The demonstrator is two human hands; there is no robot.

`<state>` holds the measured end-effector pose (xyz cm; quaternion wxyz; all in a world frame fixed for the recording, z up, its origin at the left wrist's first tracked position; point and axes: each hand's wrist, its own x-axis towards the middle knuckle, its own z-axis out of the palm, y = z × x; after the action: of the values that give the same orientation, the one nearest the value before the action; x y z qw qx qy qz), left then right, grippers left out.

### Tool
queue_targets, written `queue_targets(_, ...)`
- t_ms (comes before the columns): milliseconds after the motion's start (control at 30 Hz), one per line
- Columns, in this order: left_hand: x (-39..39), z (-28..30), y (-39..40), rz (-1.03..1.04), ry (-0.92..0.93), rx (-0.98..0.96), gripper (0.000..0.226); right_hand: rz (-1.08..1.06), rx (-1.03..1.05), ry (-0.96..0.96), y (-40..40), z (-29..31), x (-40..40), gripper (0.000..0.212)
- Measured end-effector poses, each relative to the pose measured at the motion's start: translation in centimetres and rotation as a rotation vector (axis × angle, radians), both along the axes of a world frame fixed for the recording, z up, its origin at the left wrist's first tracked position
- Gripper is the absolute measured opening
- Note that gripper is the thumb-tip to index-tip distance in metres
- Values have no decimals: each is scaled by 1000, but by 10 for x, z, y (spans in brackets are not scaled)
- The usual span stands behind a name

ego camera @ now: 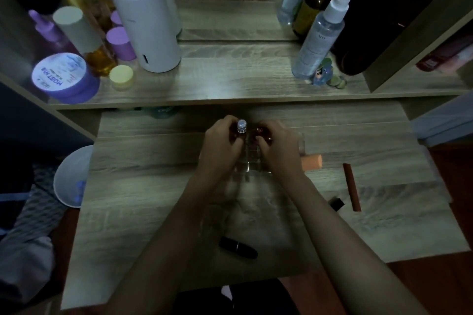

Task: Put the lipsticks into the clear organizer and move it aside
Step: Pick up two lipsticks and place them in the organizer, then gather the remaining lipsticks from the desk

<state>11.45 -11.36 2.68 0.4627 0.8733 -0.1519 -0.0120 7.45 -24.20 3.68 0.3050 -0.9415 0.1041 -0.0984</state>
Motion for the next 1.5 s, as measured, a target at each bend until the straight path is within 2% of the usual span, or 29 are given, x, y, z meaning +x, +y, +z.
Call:
queue_targets(100,1,-4,-2,3,27,58,23,10,19,13,-1,2,-1,31)
queue_targets(233,0,-5,-4,-1,12,68,25,35,64,-18,-16,17,-20,47)
queue_targets(333,-5,-6,-4,10,-14,38,22,-125,146,-174,-54,26,-55,38)
queue_targets(400,-7,-6,-6,39,-26,22,22,-310,74,-190,-85,23,-85,28)
queue_targets(433,-7,-6,-8,59,-29,21,21,-380,21,-134,-99,18,-98,25)
queue_targets(500,-6,-5,-11,94,-27,29,22,-422,-35,110,-113,2,-120,26)
queue_targets(567,-6,-5,-13,101,-32,47,23,-392,-31,374,-109,-13,-137,38)
queue_targets(600,-7,-4,-13,97,-41,51,23,-379,-32,420,-104,-18,-143,43)
queue_targets(700,-10,0,-10,108,-48,26,30,-381,-28,395,-95,-26,-153,49)
queue_targets(833,-27,6,5,132,-55,2,50,-453,-48,256,-108,-30,-155,42)
queue_targets(967,-76,1,21,121,-104,30,41,-471,-104,230,-133,-33,-140,46)
queue_targets(1100,-128,-14,36,60,81,-7,38,-353,-163,336,-149,-38,-113,56)
queue_targets(1167,-147,-19,43,24,126,-13,38,-316,-173,415,-155,-41,-103,52)
queue_targets(1267,-163,-24,52,2,151,87,37,-311,-179,434,-160,-44,-97,38)
queue_targets(1367,-166,-24,65,-11,132,148,44,-306,-163,392,-167,-43,-97,31)
queue_targets(1500,-157,-16,79,81,107,107,47,-406,-37,229,-172,-27,-102,27)
